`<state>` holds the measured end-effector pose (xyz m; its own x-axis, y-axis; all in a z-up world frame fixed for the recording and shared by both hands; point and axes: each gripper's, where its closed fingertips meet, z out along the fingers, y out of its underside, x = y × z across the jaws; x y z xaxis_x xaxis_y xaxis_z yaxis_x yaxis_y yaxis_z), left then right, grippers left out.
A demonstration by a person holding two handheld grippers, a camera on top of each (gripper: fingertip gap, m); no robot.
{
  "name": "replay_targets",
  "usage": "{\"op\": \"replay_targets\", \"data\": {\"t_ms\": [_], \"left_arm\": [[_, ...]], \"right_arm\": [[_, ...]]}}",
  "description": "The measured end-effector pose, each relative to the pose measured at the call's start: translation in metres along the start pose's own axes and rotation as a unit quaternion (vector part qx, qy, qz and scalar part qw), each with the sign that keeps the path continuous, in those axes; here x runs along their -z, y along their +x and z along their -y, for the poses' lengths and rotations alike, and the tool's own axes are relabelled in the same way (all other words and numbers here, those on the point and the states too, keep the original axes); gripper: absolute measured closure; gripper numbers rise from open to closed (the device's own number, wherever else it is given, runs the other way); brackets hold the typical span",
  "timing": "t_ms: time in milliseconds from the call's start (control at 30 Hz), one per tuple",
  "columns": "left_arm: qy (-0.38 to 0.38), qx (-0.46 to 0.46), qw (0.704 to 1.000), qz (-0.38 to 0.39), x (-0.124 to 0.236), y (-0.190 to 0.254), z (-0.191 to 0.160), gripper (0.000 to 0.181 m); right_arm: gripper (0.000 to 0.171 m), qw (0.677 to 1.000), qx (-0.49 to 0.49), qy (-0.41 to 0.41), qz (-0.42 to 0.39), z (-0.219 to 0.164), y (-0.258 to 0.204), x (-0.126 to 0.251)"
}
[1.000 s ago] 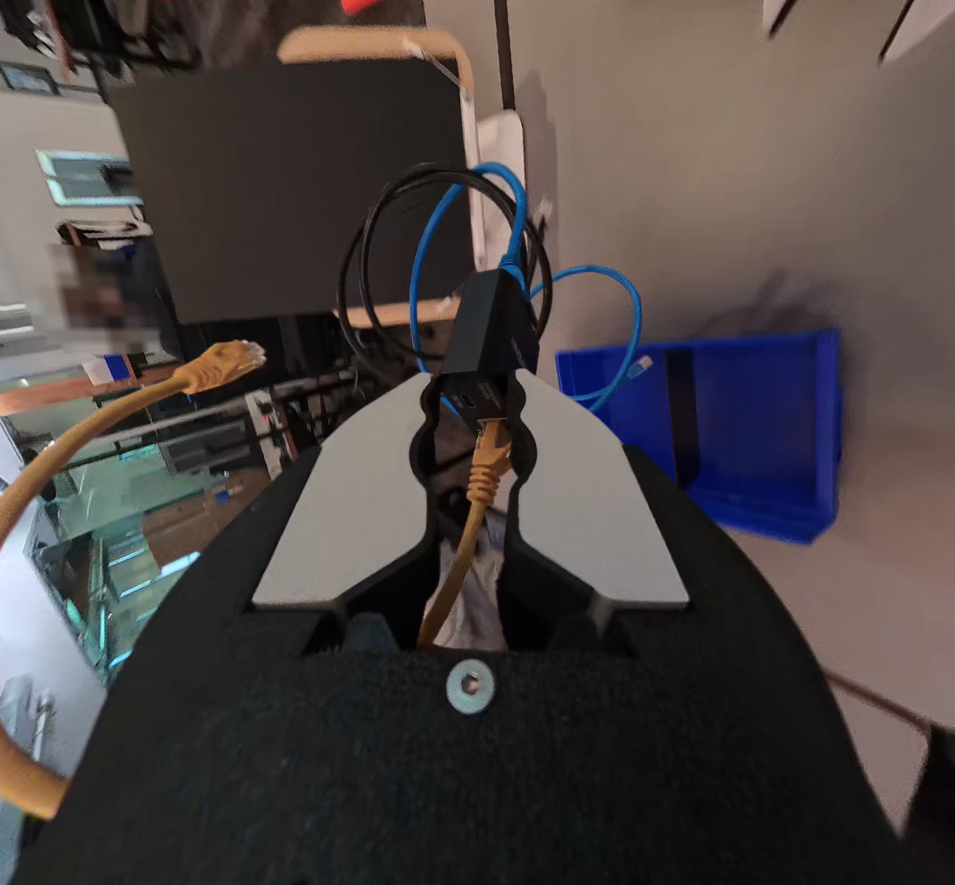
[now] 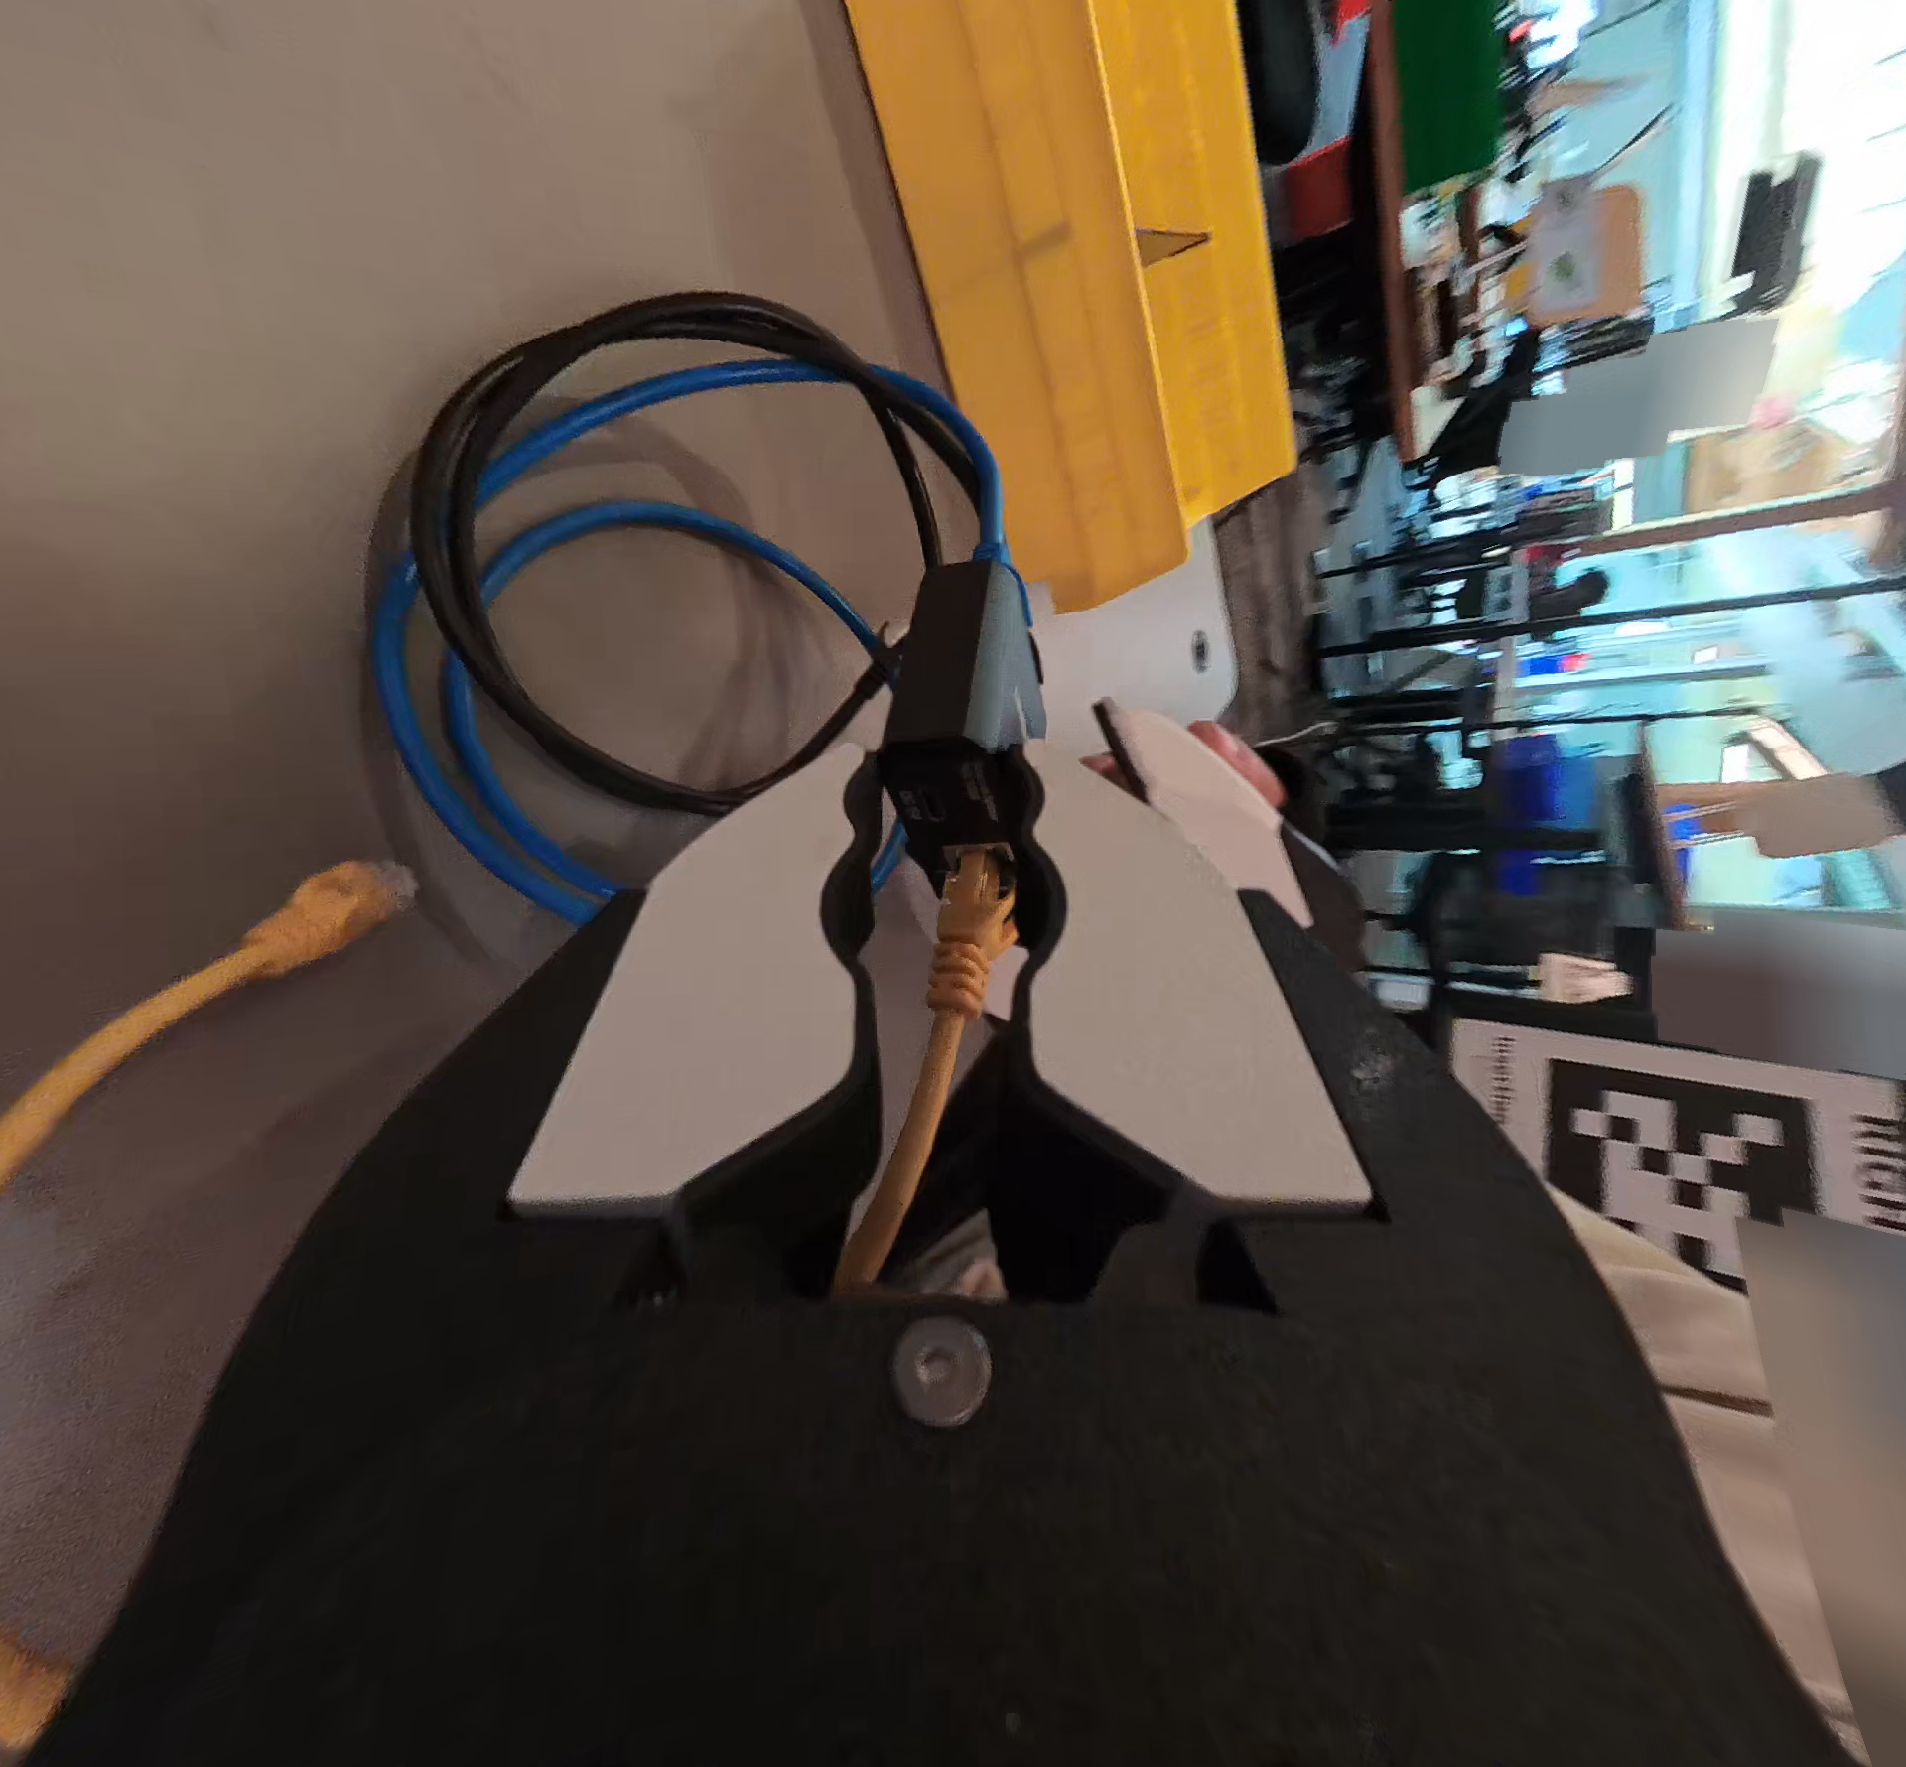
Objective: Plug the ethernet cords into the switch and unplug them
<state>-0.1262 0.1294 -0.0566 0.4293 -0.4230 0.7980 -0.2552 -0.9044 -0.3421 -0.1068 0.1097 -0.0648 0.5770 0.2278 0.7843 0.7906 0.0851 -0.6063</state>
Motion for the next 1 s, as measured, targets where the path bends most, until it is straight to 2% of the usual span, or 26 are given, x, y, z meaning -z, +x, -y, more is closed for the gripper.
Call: {"op": "replay_targets", "data": {"t_ms": [167, 333, 400, 533, 700, 800, 900, 1000], "left_arm": [[0.001, 0.055, 0.997, -0.047, -0.009, 0.004, -0.013, 0.159], [0.028, 0.076, 0.995, -0.058, -0.008, 0.007, -0.006, 0.157], [0.018, 0.031, 0.998, -0.043, -0.007, 0.007, -0.006, 0.153], [0.029, -0.146, 0.989, 0.016, 0.008, 0.020, -0.018, 0.150], [0.068, -0.334, 0.932, 0.126, 0.023, 0.015, -0.026, 0.142], [0.057, -0.413, 0.887, 0.201, 0.015, -0.004, -0.028, 0.141], [0.027, -0.472, 0.849, 0.237, 0.000, -0.016, -0.032, 0.141], [0.010, -0.567, 0.782, 0.257, -0.010, -0.017, -0.036, 0.147]], "right_arm": [[0.129, 0.996, 0.090, 0.012, -0.001, -0.002, -0.003, -0.016], [0.143, 0.986, 0.161, 0.022, -0.043, -0.003, 0.010, -0.025], [0.146, 0.987, 0.155, 0.032, -0.036, -0.003, 0.010, -0.029], [0.147, 0.988, 0.140, 0.061, -0.023, -0.010, 0.006, -0.040], [0.147, 0.987, 0.125, 0.096, -0.015, -0.016, -0.004, -0.052], [0.146, 0.989, 0.116, 0.093, -0.008, -0.020, -0.016, -0.058], [0.146, 0.990, 0.101, 0.101, -0.008, -0.020, -0.024, -0.056], [0.146, 0.990, 0.096, 0.105, -0.001, -0.017, -0.025, -0.051]]}}
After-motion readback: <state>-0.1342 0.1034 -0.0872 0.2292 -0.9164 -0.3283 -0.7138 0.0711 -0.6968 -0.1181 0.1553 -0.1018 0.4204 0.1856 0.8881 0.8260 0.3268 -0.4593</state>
